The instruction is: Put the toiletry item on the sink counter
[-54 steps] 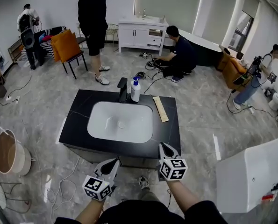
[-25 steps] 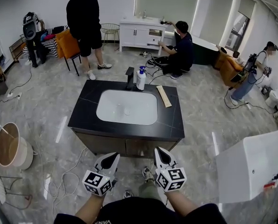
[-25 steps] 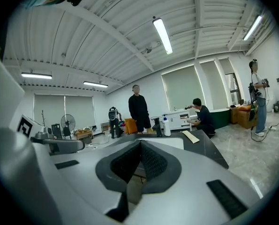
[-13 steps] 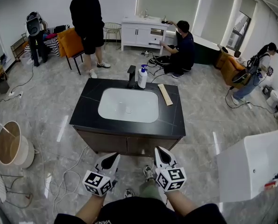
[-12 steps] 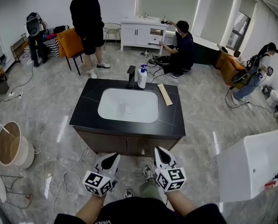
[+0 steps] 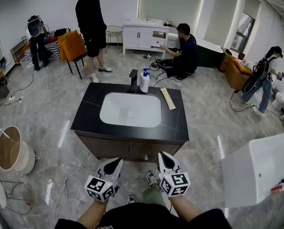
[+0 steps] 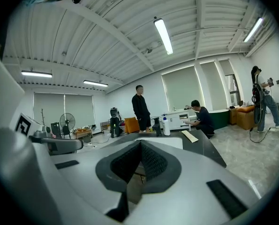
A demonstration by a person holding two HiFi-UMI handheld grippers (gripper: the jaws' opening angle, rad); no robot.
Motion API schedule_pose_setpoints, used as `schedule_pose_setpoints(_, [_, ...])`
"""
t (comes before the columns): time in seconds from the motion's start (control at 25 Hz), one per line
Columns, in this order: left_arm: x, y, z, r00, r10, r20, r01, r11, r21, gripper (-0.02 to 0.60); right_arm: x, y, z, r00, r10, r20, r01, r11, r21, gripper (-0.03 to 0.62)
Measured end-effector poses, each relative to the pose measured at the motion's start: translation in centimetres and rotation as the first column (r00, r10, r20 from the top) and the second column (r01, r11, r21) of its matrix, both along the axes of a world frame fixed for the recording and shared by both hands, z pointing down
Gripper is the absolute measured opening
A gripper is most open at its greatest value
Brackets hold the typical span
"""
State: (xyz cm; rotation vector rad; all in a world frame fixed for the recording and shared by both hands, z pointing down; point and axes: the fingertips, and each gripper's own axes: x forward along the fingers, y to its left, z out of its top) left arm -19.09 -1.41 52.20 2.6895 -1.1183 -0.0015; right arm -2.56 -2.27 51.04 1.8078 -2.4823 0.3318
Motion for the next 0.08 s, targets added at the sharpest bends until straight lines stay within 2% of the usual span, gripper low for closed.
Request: schedule_pose_setpoints(0.08, [0.10, -0.05, -0.02, 1.000, 0.000, 0.000, 0.000, 1.000, -0.001, 0.008, 0.10, -0.05, -0.04, 1.000, 0.000, -0.001, 0.000, 1.000, -0.001, -0.003])
